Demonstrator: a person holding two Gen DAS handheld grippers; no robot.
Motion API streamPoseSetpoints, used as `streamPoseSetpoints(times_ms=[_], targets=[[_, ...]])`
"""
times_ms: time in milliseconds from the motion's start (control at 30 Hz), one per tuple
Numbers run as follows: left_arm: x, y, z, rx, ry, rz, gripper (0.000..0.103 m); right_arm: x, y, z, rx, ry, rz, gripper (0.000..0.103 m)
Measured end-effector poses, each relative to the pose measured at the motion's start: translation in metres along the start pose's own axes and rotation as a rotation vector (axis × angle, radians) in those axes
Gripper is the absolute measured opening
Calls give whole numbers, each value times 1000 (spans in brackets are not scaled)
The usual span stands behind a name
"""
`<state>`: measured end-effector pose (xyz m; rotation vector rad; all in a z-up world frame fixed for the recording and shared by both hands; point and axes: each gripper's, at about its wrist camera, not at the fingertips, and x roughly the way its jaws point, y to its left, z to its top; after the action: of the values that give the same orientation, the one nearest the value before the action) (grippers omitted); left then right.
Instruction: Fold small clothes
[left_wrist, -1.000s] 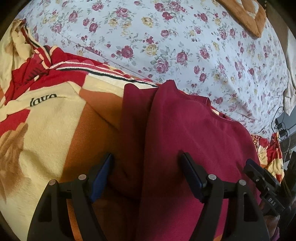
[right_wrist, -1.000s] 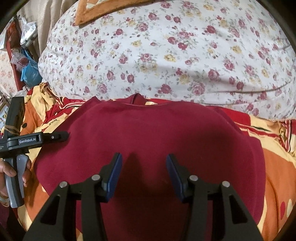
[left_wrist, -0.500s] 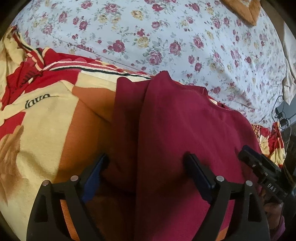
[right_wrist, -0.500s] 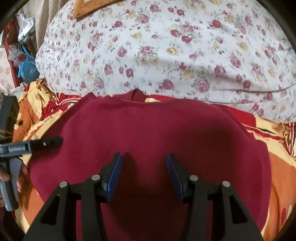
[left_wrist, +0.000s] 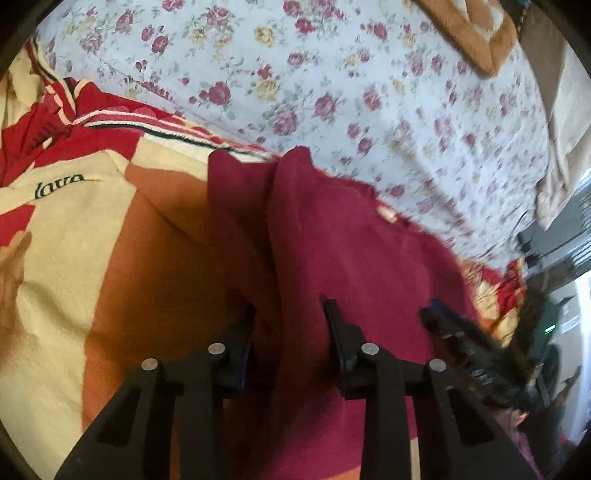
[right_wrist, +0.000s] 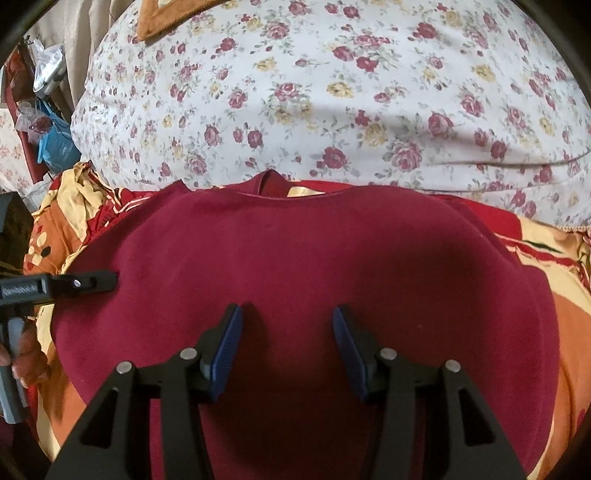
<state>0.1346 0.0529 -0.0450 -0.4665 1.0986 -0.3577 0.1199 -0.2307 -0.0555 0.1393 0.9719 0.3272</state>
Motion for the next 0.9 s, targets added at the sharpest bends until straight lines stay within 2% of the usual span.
streamPoseSetpoints(times_ms=[100, 333, 567, 633, 767, 900], targets=[[-13, -14, 4, -4, -20, -68, 21, 1, 0, 0, 4, 0, 7, 56], [-27, -84, 9, 102, -24, -171, 20, 2, -2, 0, 21, 1, 20, 57], [-19, -144, 7, 171, 2, -218, 19, -3, -8, 0, 62, 9, 45, 57], [-14, -158, 6, 188, 13, -226, 19, -13, -15, -1, 117, 6, 54, 56], [2, -180, -2, 224, 41, -233, 19, -42, -56, -13, 346, -62, 125, 56], [26, -196, -18, 247, 89, -242, 19, -45, -100, -27, 549, -93, 342, 51]])
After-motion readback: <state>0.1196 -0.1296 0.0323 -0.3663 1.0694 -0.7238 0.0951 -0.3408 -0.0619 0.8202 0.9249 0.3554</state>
